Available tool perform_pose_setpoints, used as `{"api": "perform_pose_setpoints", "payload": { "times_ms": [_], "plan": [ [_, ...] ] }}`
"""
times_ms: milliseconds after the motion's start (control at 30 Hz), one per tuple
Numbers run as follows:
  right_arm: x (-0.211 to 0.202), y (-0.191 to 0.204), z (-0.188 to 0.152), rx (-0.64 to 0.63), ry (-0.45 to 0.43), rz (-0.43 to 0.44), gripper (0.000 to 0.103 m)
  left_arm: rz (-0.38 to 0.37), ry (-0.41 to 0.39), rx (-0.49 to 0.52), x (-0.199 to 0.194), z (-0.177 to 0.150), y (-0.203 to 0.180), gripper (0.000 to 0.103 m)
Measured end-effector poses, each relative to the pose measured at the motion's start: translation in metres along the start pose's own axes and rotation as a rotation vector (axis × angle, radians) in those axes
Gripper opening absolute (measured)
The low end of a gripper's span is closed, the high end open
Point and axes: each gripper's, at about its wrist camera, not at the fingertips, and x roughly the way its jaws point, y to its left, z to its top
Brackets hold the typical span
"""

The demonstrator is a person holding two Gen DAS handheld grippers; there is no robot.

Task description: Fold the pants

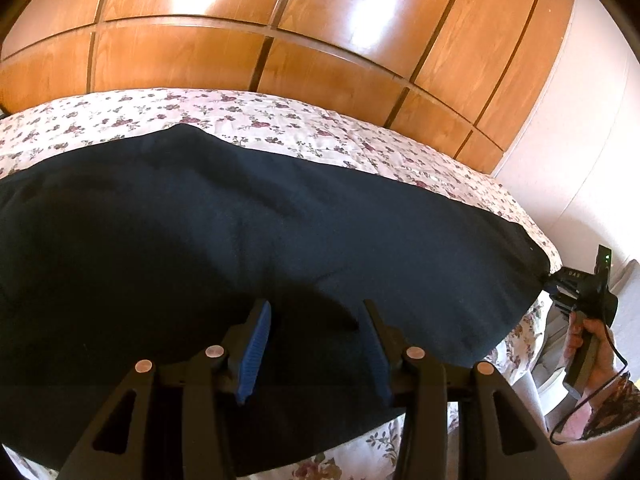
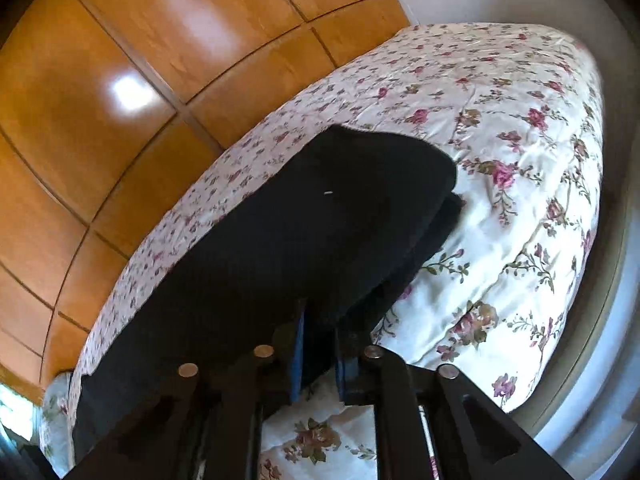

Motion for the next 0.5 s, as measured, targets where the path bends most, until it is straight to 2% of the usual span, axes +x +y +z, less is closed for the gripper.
{"api": "perform_pose_setpoints", "payload": {
  "times_ms": [33, 100, 167, 233, 333, 433, 500],
  "plan": [
    [-0.005, 0.000, 0.002, -0.001, -0.024, -0.031, 0.024, -0.006, 0.001, -0.010, -0.001, 0.001, 0.002, 0.046],
    [-0.025, 0.002, 0.010, 0.010, -0.110, -0.112, 0.024, -0.014, 0.000, -0.037, -0.006, 0.002, 0.005, 0.046],
    [-0.043, 0.010, 0.014, -0.024, -0.191, -0.156, 0.025, 0.007, 0.001, -0.049, -0.008, 0.006, 0.008, 0.046],
    [-0.056, 0.029, 0.015, -0.101, -0.239, -0.140, 0.028, 0.067, -0.003, -0.052, -0.011, 0.013, 0.012, 0.046],
    [-0.049, 0.063, 0.008, -0.215, -0.187, -0.049, 0.028, 0.130, -0.020, -0.068, -0.013, 0.023, 0.022, 0.046],
    [-0.024, 0.111, -0.017, -0.334, -0.061, 0.089, 0.028, 0.206, -0.024, -0.097, -0.011, 0.034, 0.035, 0.046],
    [-0.002, 0.143, -0.033, -0.412, 0.026, 0.141, 0.028, 0.240, -0.014, -0.126, -0.007, 0.040, 0.046, 0.046]
  ]
}}
